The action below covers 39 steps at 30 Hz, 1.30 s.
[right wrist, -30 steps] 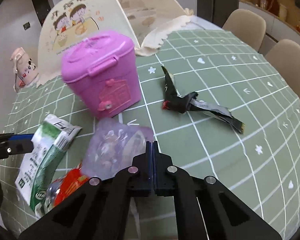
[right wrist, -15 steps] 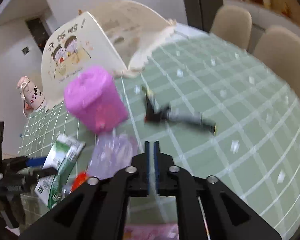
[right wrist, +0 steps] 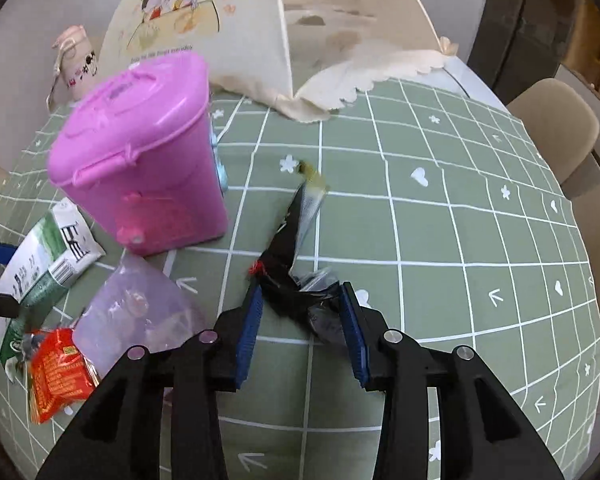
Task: Collect trash
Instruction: 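Carry milk carton and black strap toward yellow bag with both tools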
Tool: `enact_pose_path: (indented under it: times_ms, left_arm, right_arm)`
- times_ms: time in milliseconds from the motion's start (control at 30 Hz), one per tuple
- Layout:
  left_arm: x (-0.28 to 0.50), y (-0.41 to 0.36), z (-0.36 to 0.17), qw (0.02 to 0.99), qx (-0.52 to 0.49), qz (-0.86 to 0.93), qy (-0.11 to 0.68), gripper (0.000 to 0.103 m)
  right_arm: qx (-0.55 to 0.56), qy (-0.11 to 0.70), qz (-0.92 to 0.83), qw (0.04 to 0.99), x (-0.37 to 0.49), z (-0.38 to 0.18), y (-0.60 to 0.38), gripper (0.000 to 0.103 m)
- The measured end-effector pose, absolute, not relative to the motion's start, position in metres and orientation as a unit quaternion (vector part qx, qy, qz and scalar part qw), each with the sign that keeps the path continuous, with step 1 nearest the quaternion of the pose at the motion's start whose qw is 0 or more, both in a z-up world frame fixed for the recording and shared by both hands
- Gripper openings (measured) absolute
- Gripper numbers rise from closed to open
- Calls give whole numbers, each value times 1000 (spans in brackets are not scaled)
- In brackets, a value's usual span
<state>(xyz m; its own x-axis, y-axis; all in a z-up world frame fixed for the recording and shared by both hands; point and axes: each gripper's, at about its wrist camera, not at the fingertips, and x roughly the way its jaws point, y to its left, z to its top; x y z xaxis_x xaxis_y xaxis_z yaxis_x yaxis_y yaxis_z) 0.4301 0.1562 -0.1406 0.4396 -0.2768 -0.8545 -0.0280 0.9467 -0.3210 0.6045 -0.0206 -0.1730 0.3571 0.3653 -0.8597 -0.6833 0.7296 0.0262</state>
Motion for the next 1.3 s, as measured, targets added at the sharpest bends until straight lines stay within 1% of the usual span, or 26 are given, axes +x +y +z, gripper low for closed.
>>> enact_pose_path:
  times_ms: [133,167,400,533,667,733,967,1167,1300]
  left_arm:
    - [432,155,-143,835,-150,-72,525,58]
    - [431,155,-142,835,-149,-71,525,58]
    - [435,137,-144,836,-112,-50,535,60]
    - [440,131,-149,833,-90,-28,545,60]
    - [439,132,-146,831,-102,-34,546,54]
    - [434,132,-140,835,-106,-41,539,51]
    - [405,127,-108,854,-119,-78,501,51]
    - [377,110,-83,866,-110,-101,477,51]
    - [360,94,-56,882,-99,-125,444,51]
  right_arm:
    - [-137,456,301,826,593,-159,-31,27]
    - [-123,454,294,832,586,-152,-35,27]
    - [-55,438,266,857,516,-114,-51,27]
    - [-54,428,249,867,475,-109,-53,27]
    - [-36,432,238,869,443,-108,-63,27]
    - [-29,434,230,871,432,-106,-69,27]
    - [-6,424,197,884,389,-89,-97,27]
    - [-5,410,168,896,351,-76,-118,27]
    - [-1,397,150,905,329,-62,-137,27]
